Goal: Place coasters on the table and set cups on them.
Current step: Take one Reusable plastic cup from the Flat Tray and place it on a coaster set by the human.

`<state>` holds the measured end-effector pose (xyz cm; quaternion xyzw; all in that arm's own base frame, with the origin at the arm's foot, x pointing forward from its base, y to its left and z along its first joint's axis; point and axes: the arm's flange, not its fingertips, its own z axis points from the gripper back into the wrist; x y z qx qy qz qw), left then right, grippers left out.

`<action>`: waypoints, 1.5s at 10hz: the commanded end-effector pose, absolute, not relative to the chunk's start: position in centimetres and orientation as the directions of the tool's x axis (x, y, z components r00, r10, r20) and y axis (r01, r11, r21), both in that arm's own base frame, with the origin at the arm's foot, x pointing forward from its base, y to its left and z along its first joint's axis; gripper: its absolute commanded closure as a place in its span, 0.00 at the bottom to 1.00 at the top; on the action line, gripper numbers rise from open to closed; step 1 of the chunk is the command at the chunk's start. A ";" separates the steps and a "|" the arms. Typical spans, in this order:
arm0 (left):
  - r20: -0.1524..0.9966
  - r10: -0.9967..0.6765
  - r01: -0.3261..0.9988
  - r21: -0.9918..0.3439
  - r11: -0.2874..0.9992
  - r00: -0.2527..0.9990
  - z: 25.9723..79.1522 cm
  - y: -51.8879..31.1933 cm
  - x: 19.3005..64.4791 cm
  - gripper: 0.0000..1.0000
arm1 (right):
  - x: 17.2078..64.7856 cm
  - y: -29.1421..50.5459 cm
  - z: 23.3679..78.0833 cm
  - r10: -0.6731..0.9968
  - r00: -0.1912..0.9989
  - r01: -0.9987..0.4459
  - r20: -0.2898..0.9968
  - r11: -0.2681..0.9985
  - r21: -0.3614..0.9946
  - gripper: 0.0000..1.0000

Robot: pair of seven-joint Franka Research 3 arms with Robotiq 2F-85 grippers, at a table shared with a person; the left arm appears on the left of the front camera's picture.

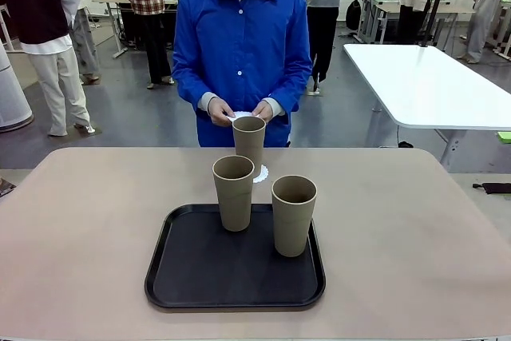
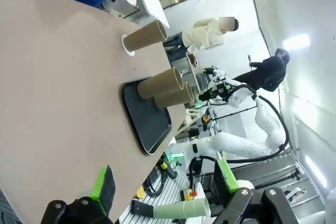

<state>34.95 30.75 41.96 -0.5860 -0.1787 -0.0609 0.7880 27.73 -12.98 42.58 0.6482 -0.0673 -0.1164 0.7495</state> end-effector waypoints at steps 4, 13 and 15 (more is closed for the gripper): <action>0.375 0.075 0.328 -0.877 0.352 0.924 43.0 30.9 36.0 0.00 | 27.7 -12.9 42.8 -0.263 0.964 0.080 -0.044 0.128 0.988 0.00; 0.361 0.112 0.313 -0.899 0.306 0.926 42.3 31.2 35.5 0.00 | 27.7 -12.9 42.8 -0.263 0.964 0.080 -0.044 0.128 0.988 0.00; 0.361 0.112 0.313 -0.899 0.306 0.926 42.3 31.2 35.5 0.00 | 27.7 -12.9 42.8 -0.263 0.964 0.080 -0.044 0.128 0.988 0.00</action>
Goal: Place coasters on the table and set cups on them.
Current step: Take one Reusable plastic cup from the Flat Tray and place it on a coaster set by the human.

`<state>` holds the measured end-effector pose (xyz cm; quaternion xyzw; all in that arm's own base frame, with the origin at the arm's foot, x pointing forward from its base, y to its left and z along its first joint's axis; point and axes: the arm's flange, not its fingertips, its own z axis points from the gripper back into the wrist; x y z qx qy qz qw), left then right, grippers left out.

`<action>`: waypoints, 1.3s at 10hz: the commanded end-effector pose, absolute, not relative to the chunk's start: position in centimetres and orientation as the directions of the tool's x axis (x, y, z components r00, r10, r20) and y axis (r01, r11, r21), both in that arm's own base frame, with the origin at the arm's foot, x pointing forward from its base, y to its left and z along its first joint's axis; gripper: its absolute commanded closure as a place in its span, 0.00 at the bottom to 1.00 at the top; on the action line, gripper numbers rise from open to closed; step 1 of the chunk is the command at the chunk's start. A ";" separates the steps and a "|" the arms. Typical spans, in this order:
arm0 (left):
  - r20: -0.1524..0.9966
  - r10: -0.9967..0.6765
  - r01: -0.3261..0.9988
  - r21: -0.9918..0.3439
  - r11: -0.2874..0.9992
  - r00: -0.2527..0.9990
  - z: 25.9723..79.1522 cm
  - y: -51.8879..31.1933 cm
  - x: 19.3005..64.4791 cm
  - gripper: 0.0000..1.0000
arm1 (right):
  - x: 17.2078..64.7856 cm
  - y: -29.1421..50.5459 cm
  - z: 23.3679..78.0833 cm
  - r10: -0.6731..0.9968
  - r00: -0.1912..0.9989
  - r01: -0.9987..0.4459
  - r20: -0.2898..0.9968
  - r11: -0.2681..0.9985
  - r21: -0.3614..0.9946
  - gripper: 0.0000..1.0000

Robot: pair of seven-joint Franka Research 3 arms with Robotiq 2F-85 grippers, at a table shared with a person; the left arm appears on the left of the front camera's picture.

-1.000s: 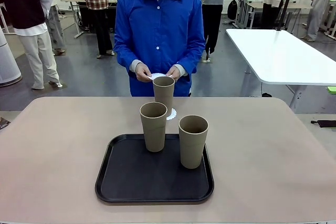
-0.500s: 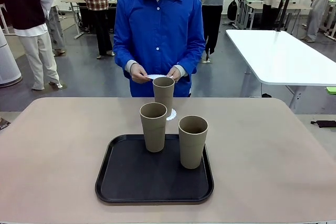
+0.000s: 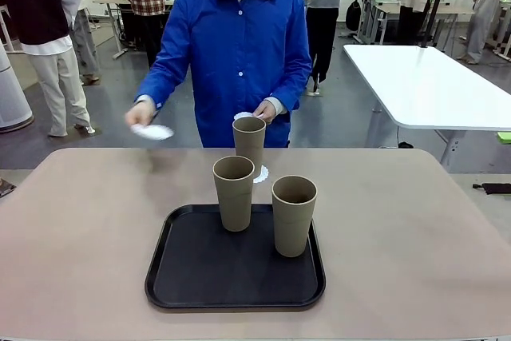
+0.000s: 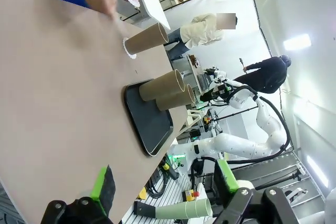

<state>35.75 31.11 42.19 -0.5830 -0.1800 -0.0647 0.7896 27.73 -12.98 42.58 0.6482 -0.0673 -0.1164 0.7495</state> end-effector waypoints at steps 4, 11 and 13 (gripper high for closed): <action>0.361 0.112 0.313 -0.899 0.306 0.926 42.3 31.2 35.5 0.00 | 27.7 -12.9 42.8 -0.263 0.964 0.080 -0.044 0.128 0.988 0.00; 0.361 0.112 0.313 -0.899 0.306 0.926 42.3 31.2 35.5 0.00 | 27.7 -12.9 42.8 -0.263 0.964 0.080 -0.044 0.128 0.988 0.00; 0.361 0.112 0.313 -0.899 0.306 0.926 42.3 31.2 35.5 0.00 | 27.7 -12.9 42.8 -0.263 0.964 0.080 -0.044 0.128 0.988 0.00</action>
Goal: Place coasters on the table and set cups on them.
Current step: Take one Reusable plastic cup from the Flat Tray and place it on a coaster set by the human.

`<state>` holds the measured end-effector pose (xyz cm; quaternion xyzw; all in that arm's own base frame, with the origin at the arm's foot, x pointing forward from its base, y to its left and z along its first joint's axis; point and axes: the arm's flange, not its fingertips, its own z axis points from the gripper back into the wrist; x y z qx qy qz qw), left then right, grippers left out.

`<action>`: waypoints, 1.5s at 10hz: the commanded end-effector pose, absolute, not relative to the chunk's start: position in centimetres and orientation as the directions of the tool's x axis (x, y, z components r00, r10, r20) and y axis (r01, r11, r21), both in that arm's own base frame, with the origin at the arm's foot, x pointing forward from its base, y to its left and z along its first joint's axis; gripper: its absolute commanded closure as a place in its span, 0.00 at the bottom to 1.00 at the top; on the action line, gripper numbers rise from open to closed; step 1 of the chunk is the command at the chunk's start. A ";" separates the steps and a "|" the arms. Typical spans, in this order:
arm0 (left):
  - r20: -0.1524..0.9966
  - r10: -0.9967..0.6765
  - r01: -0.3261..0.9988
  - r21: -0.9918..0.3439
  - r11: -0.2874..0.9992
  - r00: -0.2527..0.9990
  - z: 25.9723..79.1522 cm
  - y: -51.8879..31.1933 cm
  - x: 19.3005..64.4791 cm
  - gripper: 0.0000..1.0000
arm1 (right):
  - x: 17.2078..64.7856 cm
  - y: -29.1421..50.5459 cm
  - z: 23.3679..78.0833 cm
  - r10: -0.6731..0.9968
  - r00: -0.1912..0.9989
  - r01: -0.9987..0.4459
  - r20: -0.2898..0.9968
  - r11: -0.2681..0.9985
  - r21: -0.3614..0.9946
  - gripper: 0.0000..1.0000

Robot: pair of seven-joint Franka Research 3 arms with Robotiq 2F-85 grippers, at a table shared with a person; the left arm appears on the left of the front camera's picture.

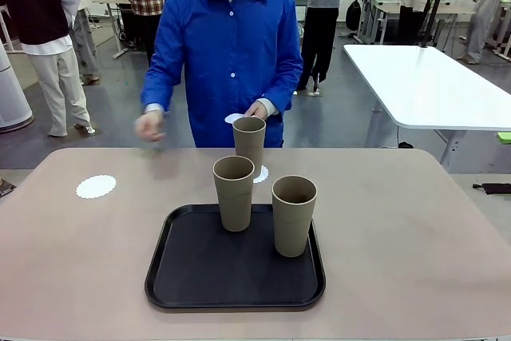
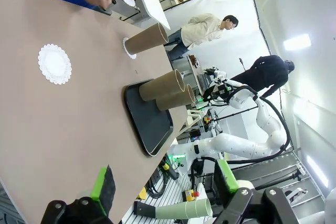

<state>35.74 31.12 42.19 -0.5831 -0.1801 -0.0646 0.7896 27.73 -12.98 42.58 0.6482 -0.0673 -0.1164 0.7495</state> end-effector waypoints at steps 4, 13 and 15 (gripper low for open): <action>0.361 0.112 0.313 -0.899 0.306 0.926 42.3 31.2 35.5 0.00 | 27.7 -12.9 42.8 -0.263 0.964 0.080 -0.044 0.128 0.988 0.00; 0.361 0.112 0.313 -0.899 0.306 0.926 42.3 31.2 35.5 0.00 | 27.7 -12.9 42.8 -0.263 0.964 0.080 -0.044 0.128 0.988 0.00; 0.361 0.112 0.313 -0.899 0.306 0.926 42.3 31.2 35.5 0.00 | 27.7 -12.9 42.8 -0.263 0.964 0.080 -0.044 0.128 0.988 0.00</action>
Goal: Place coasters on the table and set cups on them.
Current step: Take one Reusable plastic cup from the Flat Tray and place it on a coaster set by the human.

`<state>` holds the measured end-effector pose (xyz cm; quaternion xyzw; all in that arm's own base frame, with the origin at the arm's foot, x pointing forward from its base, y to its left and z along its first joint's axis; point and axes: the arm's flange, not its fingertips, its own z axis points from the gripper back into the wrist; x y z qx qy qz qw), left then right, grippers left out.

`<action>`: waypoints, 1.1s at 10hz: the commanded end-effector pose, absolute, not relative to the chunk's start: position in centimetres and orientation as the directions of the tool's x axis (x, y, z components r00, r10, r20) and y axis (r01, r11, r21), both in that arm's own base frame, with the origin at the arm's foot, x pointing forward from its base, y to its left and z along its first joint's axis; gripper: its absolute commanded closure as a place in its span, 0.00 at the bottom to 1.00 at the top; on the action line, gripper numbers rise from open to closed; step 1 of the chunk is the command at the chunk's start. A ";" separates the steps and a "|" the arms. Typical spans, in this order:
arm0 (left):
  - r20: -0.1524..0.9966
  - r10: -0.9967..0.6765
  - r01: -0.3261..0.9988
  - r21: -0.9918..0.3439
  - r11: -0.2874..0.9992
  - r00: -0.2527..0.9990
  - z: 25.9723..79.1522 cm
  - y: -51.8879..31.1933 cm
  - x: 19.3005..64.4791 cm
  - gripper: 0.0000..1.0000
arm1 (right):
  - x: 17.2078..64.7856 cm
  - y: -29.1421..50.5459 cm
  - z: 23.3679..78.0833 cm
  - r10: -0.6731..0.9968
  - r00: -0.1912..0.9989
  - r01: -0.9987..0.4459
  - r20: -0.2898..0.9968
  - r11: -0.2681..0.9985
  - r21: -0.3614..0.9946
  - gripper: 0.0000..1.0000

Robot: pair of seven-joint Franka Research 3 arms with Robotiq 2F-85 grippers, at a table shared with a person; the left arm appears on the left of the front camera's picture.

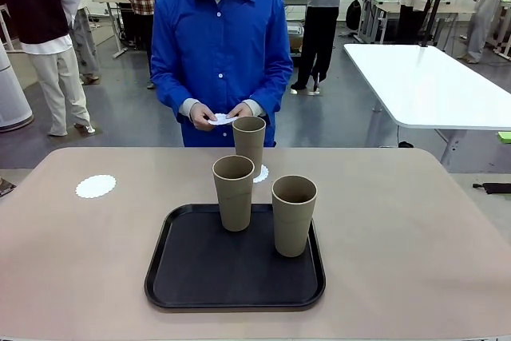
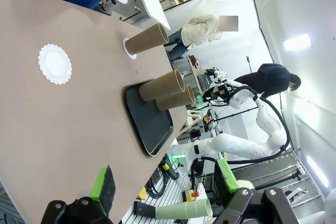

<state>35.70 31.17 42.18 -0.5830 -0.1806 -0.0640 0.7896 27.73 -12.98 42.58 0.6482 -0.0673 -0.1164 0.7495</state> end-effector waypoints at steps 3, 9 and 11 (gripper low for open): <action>0.361 0.112 0.313 -0.899 0.306 0.926 42.3 31.2 35.5 0.00 | 27.7 -12.9 42.8 -0.263 0.964 0.080 -0.044 0.128 0.988 0.00; 0.361 0.112 0.313 -0.899 0.306 0.926 42.3 31.2 35.5 0.00 | 27.7 -12.9 42.8 -0.263 0.964 0.080 -0.044 0.128 0.988 0.00; 0.360 0.109 0.312 -0.898 0.312 0.927 42.2 31.2 35.7 0.00 | 27.7 -12.9 42.8 -0.263 0.964 0.080 -0.044 0.128 0.988 0.00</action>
